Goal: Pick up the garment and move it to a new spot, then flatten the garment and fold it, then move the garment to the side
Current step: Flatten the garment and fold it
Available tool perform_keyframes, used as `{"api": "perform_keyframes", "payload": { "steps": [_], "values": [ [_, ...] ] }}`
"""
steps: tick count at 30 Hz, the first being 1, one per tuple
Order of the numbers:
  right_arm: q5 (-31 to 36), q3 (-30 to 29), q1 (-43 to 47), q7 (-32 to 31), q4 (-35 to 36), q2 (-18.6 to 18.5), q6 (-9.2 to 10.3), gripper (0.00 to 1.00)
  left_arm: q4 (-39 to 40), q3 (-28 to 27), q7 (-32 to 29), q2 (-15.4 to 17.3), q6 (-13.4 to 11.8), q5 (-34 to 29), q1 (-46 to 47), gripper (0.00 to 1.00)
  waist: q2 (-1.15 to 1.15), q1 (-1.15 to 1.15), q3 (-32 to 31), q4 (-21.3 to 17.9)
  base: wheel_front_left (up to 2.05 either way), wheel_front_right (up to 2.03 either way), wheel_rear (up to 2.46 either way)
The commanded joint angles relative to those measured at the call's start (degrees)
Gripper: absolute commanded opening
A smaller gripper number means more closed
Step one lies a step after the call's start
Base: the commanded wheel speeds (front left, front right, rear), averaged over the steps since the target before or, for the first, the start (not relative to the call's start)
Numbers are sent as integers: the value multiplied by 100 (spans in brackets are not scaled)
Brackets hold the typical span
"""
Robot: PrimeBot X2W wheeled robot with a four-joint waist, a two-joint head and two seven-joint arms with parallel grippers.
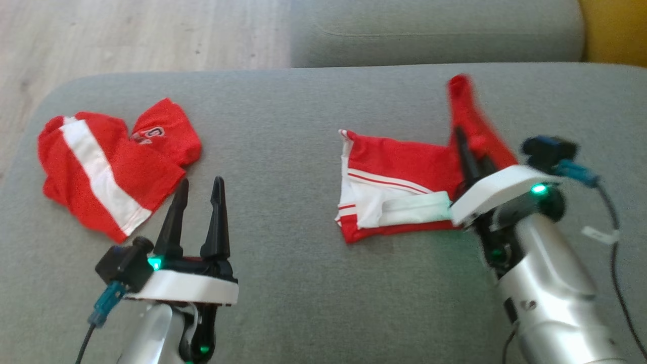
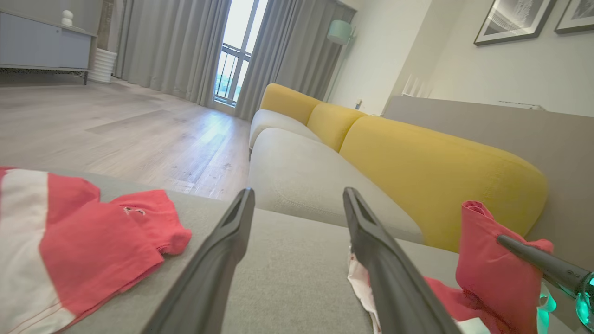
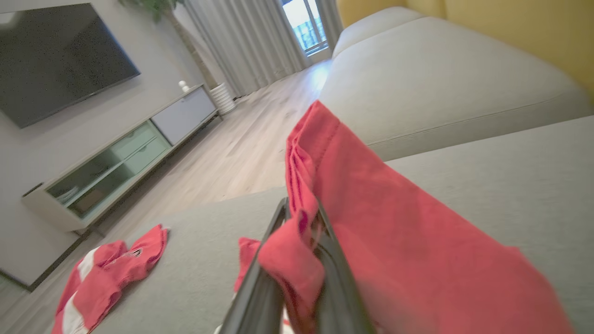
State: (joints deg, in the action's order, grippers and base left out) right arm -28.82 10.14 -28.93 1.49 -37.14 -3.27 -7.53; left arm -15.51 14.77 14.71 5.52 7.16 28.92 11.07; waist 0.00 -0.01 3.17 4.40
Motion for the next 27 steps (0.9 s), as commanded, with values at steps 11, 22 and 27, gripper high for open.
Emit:
{"api": "perform_keyframes", "payload": {
  "steps": [11,22,27],
  "values": [
    [-926,1308,-383,436,-546,39,4,0,134,-103,29,-2,33,66,127,100,0,1,96,571,0,0,0],
    [-2084,2887,-581,705,-957,39,4,100,40,-85,29,25,33,112,138,100,0,1,214,743,0,0,0],
    [-2213,3197,-778,989,-1151,39,4,100,40,-175,29,77,33,89,164,100,0,1,152,535,0,0,0]
  ]
}}
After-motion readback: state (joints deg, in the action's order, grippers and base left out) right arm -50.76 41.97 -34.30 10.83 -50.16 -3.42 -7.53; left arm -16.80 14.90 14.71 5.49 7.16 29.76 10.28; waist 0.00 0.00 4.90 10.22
